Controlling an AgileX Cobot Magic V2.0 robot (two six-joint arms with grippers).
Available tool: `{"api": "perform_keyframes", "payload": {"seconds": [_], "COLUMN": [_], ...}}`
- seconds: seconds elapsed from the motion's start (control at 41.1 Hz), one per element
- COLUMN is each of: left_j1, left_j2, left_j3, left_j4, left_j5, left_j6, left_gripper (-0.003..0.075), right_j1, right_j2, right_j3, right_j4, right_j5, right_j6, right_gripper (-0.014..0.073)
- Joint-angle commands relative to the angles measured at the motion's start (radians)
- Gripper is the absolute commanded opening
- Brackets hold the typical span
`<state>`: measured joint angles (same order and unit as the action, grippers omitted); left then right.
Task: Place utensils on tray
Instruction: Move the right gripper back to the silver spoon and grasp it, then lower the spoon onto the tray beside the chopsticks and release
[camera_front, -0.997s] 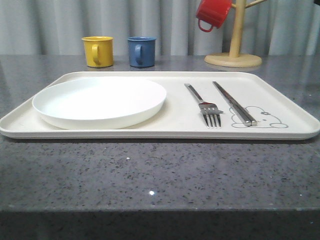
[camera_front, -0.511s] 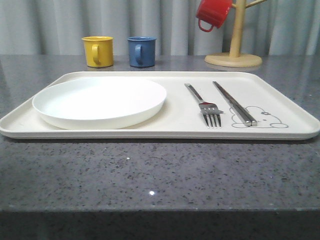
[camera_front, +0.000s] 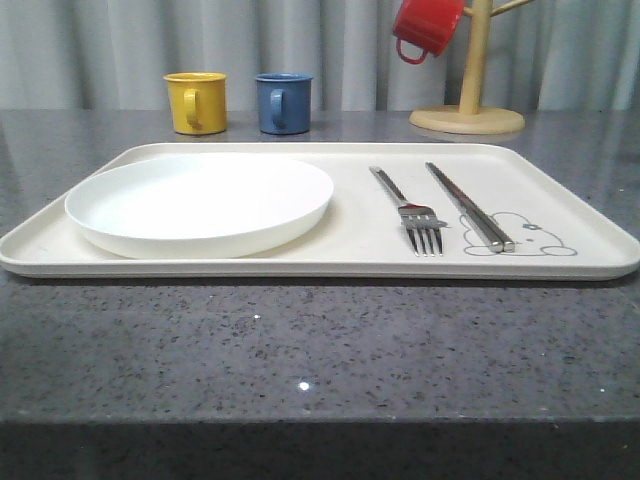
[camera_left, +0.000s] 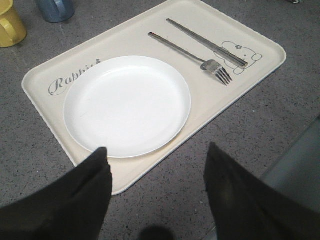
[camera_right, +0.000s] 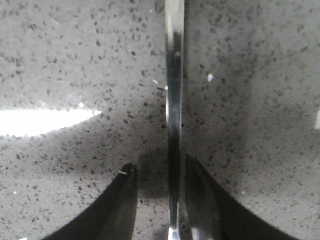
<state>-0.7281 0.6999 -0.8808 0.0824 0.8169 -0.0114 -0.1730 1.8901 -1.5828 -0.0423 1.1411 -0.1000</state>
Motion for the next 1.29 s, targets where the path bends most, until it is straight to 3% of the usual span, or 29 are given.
{"api": "perform_keyframes", "payload": {"seconds": [0.0, 0.17, 0.584, 0.924, 1.265], "left_j1": [-0.007, -0.007, -0.007, -0.007, -0.007], "left_j2": [-0.003, -0.003, -0.003, -0.003, -0.003], "left_j3": [-0.026, -0.026, -0.026, -0.026, -0.026], "left_j4": [0.000, 0.000, 0.000, 0.000, 0.000], "left_j5": [-0.076, -0.076, -0.076, -0.076, -0.111], "left_j6": [-0.009, -0.009, -0.009, -0.009, -0.009], "left_gripper": [0.0401, 0.0401, 0.0401, 0.0401, 0.0401], "right_j1": [-0.006, -0.006, -0.006, 0.008, 0.218], "right_j2": [-0.051, -0.044, -0.041, -0.126, -0.235], "right_j3": [-0.035, -0.035, -0.040, -0.107, -0.102], "right_j4": [-0.016, -0.016, -0.017, 0.077, 0.288], "right_j5": [0.001, 0.030, 0.059, 0.129, 0.192], "right_j6": [-0.009, -0.009, -0.009, -0.009, 0.011], "right_gripper": [0.0267, 0.0143, 0.0013, 0.0010, 0.0010]}}
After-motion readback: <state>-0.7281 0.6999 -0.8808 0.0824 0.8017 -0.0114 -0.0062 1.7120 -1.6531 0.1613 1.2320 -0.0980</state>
